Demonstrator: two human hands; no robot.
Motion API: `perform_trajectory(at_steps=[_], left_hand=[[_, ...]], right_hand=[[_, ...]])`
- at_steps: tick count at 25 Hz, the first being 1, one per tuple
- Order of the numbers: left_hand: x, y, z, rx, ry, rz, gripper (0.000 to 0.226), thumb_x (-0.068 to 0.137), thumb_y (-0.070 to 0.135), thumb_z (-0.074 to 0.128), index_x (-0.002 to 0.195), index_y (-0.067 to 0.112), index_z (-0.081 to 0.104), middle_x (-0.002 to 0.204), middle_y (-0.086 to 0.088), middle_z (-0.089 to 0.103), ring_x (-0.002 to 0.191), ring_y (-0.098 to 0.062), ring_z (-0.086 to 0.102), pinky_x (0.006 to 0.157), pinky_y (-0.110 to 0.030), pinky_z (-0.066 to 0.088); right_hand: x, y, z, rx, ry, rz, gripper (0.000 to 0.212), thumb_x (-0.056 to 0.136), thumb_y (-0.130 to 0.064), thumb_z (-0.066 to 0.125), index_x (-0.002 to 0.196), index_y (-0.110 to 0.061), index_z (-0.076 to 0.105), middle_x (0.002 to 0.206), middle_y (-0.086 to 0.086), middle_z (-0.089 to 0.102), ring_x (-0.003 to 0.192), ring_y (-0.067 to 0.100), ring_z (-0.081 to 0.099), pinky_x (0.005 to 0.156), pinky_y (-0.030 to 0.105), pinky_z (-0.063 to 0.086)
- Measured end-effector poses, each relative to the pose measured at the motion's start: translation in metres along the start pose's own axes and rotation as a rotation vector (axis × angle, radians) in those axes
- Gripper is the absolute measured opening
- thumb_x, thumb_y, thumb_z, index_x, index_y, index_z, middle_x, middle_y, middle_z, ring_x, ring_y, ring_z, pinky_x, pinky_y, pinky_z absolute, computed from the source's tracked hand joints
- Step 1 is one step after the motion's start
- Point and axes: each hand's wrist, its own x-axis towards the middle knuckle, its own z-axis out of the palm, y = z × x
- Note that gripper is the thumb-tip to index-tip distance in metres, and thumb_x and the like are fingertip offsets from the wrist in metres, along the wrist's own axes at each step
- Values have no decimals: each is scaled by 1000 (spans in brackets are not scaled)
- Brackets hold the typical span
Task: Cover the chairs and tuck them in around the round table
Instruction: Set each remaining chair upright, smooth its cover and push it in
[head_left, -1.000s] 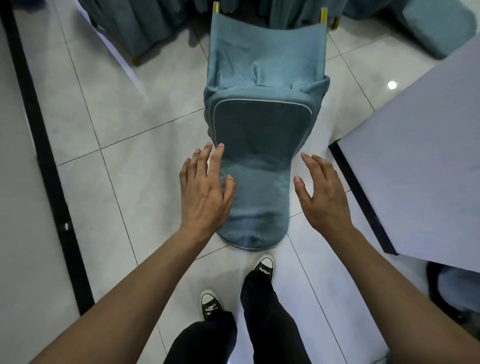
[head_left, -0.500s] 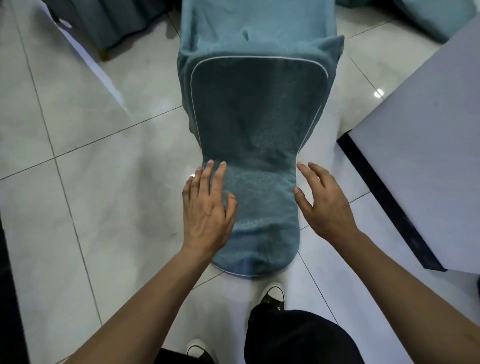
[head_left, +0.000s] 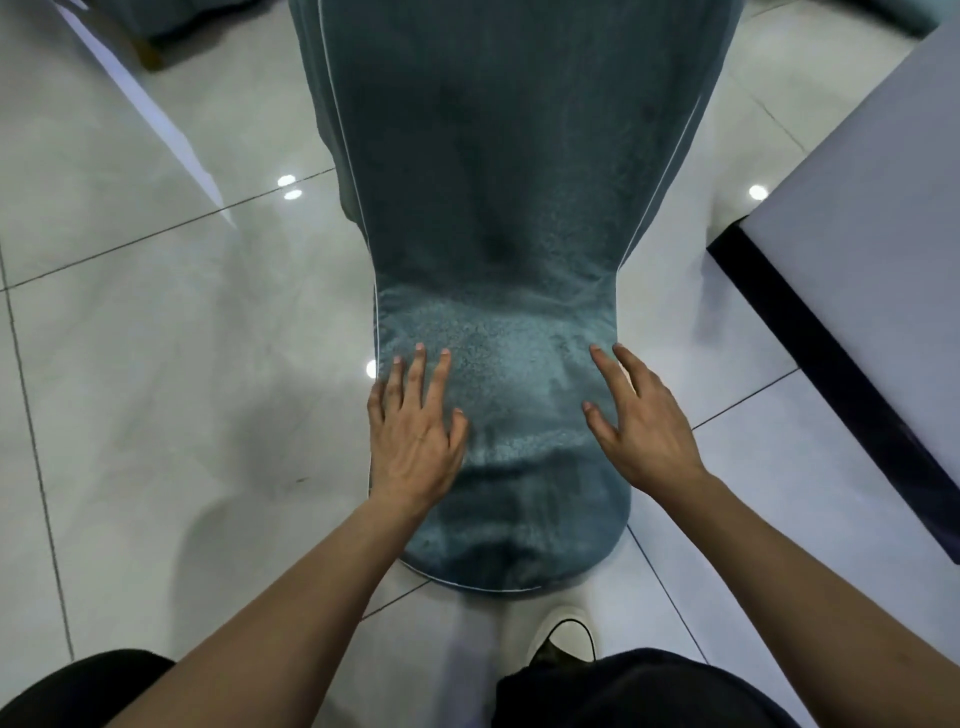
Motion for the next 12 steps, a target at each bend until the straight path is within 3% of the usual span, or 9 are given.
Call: perform_trajectory(at_steps=[6, 12], left_hand=[[-9, -30, 60, 40, -112, -96, 73, 92, 63, 11, 157, 37, -8, 167, 0, -12, 153, -25, -14, 123, -55, 2], [-12, -59, 98, 57, -224, -153, 76, 93, 70, 14, 154, 40, -20, 163, 5, -29, 150, -26, -24, 119, -65, 0]], right_hand=[[-20, 19, 68, 12, -93, 21, 77, 97, -57, 43, 158, -37, 0, 166, 3, 12, 145, 29, 31, 118, 45, 29], [-34, 27, 107, 43, -154, 89, 84, 94, -59, 47, 157, -39, -5, 167, 2, 8, 148, 29, 26, 115, 45, 36]])
